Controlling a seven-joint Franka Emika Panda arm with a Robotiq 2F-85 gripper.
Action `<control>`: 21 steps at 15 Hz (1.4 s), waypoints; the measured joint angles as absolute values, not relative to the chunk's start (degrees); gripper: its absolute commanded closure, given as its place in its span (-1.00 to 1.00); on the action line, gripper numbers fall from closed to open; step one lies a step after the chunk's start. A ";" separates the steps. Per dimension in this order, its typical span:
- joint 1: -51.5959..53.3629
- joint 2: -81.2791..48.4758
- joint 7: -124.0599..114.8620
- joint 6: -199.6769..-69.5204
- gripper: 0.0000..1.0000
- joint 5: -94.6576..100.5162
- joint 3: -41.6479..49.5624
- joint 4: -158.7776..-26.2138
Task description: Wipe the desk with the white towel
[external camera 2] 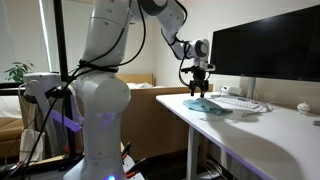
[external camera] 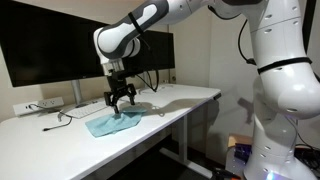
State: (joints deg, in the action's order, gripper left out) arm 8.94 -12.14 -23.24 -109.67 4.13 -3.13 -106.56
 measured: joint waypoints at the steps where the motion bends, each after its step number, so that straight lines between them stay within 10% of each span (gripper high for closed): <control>1: 8.87 -12.15 -22.75 -109.67 -1.00 3.72 -3.12 -106.57; 21: 7.58 -12.21 -21.56 -112.26 -1.00 3.65 -1.40 -107.42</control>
